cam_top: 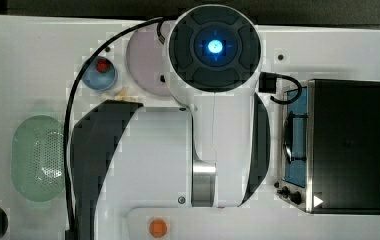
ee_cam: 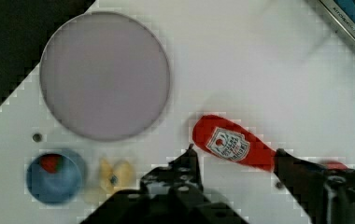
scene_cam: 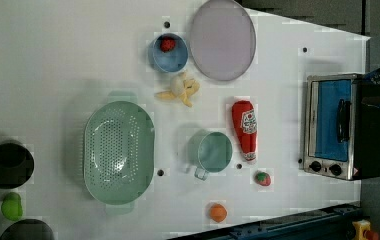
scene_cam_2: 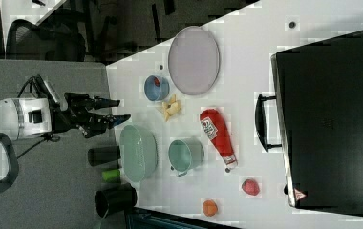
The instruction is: Pick Ketchup from the table and place it in strainer.
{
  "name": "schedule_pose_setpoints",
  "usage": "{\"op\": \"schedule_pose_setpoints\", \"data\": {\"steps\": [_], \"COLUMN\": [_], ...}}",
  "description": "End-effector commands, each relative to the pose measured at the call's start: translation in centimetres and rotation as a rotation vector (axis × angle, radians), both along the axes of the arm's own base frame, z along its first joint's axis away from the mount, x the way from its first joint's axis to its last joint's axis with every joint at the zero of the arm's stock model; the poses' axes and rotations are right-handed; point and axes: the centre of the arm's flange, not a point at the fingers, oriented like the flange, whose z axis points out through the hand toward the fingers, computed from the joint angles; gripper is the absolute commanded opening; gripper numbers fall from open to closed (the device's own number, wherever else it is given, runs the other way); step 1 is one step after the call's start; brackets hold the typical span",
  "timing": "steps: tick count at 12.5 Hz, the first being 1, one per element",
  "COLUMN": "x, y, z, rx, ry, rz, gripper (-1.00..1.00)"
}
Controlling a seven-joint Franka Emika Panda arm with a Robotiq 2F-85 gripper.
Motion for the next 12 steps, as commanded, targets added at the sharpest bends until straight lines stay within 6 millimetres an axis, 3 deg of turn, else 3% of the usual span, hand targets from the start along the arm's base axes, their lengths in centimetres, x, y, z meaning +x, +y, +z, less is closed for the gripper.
{"op": "schedule_pose_setpoints", "data": {"steps": [1,3,7,12], "x": [-8.0,-7.9,-7.1,-5.8], "y": [-4.2,-4.1,-3.5,-2.3], "z": [5.2,4.7,0.3,-8.5], "rx": [0.002,0.003,0.014,0.052], "ry": [0.022,0.032,0.121,0.277], "rz": [0.017,0.028,0.102,0.263], "gripper": [0.59,1.00,1.00,1.00]}}
